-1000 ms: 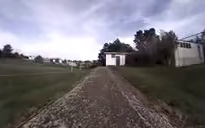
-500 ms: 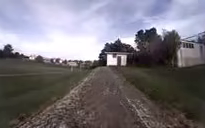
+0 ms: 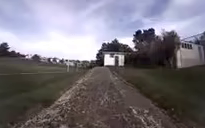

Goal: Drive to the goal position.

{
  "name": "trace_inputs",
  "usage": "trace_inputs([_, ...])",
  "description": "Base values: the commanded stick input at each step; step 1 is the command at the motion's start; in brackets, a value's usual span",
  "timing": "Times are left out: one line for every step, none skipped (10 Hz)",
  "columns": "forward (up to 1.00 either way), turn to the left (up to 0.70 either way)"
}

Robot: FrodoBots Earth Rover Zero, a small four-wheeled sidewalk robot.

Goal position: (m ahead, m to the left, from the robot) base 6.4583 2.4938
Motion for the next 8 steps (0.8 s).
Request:
trace_inputs([0.85, 0.0])
trace_inputs([0.85, 0.0])
trace_inputs([0.85, 0.0])
trace_inputs([0.85, 0.0])
trace_inputs([0.85, 0.0])
trace_inputs([0.85, 0.0])
trace_inputs([0.85, 0.0])
trace_inputs([0.85, 0.0])
